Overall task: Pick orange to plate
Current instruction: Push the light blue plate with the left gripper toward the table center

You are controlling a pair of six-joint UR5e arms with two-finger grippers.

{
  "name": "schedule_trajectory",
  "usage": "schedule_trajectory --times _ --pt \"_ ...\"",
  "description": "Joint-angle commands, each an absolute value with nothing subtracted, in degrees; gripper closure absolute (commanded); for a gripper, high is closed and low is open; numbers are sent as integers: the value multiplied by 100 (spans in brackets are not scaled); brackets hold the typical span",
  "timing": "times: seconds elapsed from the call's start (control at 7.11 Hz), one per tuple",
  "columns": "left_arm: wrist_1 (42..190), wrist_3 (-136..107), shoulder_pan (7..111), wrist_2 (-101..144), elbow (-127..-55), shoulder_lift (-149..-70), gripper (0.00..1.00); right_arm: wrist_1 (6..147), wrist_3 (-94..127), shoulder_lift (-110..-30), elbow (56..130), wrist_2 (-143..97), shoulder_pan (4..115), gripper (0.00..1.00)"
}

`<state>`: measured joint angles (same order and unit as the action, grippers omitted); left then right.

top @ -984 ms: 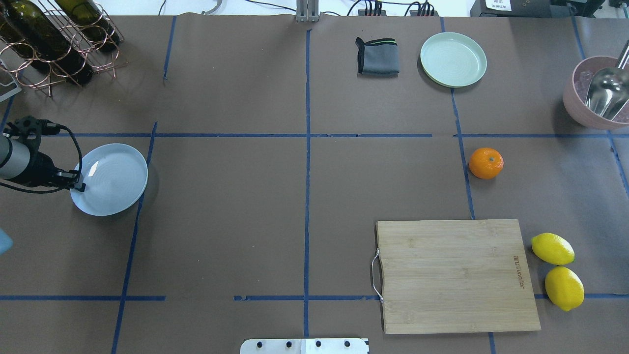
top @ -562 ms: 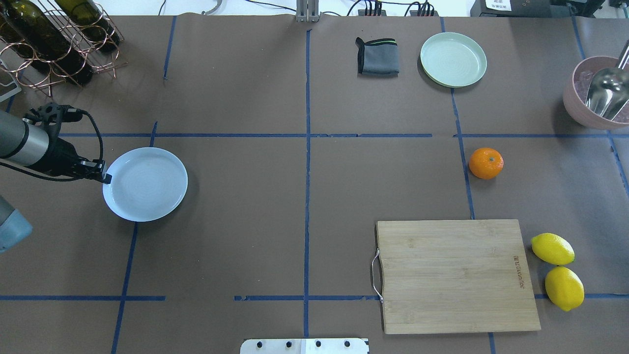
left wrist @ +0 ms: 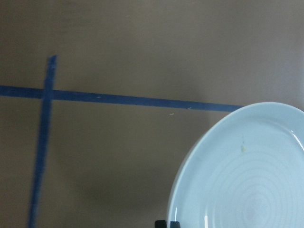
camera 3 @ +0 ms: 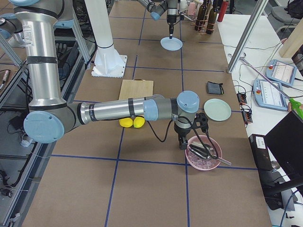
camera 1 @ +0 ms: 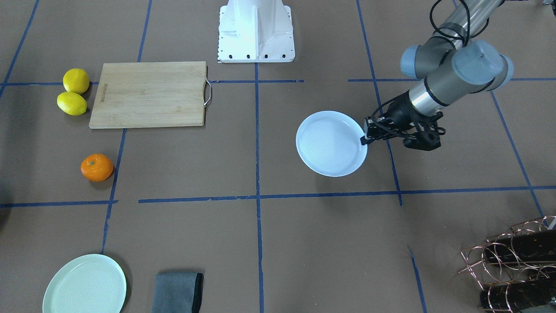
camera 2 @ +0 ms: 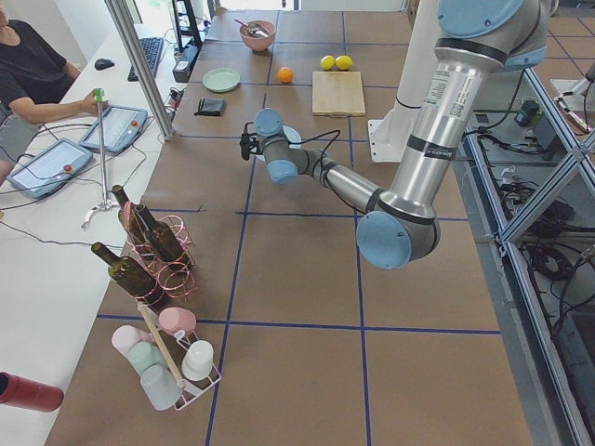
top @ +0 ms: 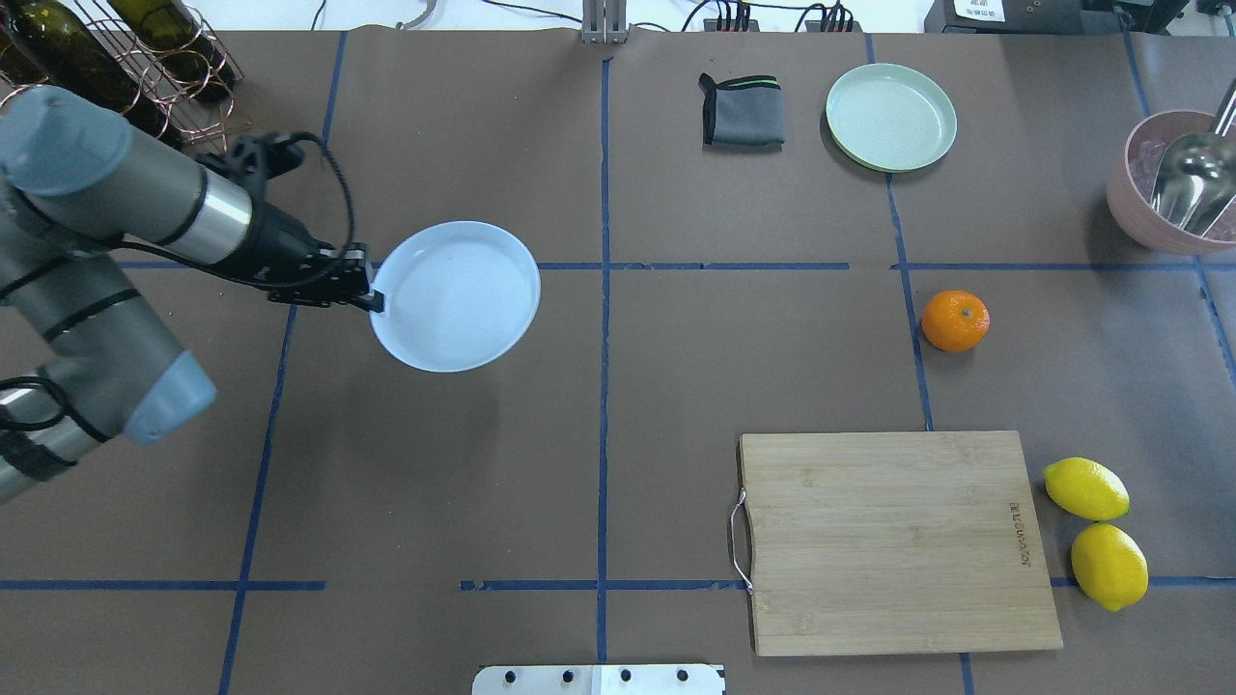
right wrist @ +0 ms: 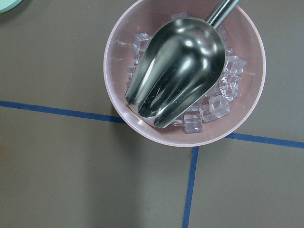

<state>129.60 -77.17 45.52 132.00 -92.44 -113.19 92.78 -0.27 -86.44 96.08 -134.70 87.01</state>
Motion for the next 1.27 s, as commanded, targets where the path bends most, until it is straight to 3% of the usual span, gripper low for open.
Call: schedule_trajectory --times 0.0,0.7,0.84,0.98,1.12 --pt "12929 -8253 3817 12695 -8451 -12309 100 9020 -9 -8701 9598 -13482 8692 0" --pt "12999 -8279 3331 11910 -8068 -12489 100 8099 -9 -9051 9580 -14001 8412 0" --pt "13156 -8279 3322 11900 -8060 -12472 77 7947 43 -9061 9597 -14062 8333 0" --pt "13218 -8279 3340 11874 -8068 -12463 20 7902 453 -9035 9650 -14158 8141 0" --pt "13367 -8271 3349 11865 -8094 -12428 16 7658 1397 -9026 9955 -14150 7747 0"
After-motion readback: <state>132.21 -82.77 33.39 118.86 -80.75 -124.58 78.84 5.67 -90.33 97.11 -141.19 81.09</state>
